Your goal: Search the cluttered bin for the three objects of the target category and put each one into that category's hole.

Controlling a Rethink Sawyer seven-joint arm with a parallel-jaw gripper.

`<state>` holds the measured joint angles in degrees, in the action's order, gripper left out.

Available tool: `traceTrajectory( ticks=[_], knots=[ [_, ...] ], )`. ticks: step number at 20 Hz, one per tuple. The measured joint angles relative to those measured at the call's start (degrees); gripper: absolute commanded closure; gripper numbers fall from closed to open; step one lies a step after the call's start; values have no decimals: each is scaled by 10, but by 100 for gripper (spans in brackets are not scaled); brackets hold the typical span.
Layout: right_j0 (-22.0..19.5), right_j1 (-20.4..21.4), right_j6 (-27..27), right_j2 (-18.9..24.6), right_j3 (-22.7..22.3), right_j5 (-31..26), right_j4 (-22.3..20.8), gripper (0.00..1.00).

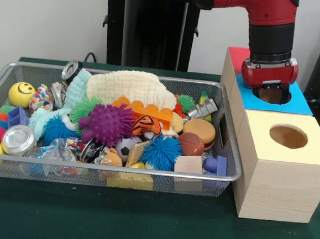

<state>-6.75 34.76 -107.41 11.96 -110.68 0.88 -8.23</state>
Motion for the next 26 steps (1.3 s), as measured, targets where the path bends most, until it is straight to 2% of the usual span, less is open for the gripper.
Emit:
traceTrajectory(
  ticks=[5,9,14,20,22,26],
  knots=[
    [0,3,0,0,-1,-3,0,0],
    [0,22,0,0,-6,-27,2,0],
    [7,96,0,-5,-13,-157,21,0],
    [31,158,0,-27,-11,-296,26,0],
    [32,172,0,-29,-12,-319,26,0],
    [31,188,0,-29,-12,-322,26,0]
  ],
)
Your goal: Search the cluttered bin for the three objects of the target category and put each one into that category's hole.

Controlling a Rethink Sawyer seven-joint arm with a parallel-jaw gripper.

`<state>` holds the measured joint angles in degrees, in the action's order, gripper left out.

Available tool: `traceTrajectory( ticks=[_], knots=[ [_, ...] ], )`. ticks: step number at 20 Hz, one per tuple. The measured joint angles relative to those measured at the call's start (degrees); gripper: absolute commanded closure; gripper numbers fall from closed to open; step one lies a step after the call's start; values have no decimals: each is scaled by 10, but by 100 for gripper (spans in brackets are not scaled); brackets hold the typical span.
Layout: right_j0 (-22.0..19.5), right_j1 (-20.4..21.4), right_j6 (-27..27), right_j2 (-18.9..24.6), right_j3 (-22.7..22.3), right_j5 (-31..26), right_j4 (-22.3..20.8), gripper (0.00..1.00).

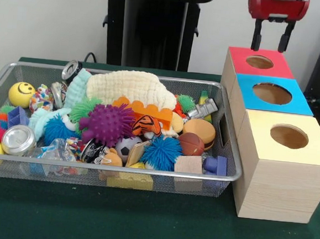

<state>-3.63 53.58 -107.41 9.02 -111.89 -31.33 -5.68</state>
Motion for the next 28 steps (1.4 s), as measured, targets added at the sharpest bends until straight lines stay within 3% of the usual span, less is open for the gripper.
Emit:
traceTrajectory(
  ticks=[28],
  knots=[
    [-1,28,0,-60,-4,20,-51,0]
  ],
)
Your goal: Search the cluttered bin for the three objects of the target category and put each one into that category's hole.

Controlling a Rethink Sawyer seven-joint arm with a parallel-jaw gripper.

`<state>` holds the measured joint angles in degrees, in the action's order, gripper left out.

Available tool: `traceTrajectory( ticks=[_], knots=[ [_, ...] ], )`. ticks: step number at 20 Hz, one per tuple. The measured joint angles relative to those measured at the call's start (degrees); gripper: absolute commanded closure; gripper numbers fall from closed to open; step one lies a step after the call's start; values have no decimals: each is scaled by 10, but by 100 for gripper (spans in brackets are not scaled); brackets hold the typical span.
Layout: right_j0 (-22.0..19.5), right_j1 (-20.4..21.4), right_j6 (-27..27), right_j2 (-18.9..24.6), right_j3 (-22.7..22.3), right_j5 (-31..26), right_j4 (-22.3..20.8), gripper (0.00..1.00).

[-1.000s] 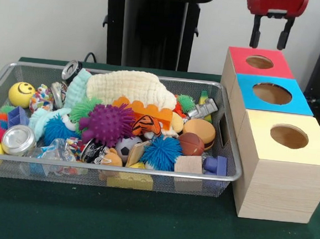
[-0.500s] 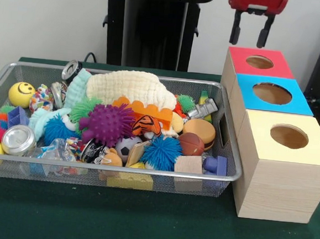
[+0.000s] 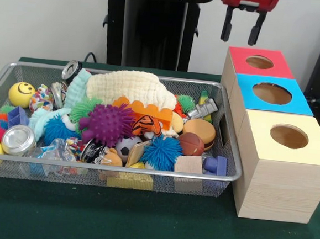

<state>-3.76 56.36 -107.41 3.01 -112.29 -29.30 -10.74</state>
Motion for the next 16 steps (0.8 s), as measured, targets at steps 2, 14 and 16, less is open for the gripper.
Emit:
traceTrajectory(
  ticks=[2,14,16],
  knots=[
    [-1,-2,0,-1,0,8,-5,0],
    [-9,-41,0,0,-17,95,-9,0],
    [-12,-41,0,0,-22,97,-9,0]
  ],
)
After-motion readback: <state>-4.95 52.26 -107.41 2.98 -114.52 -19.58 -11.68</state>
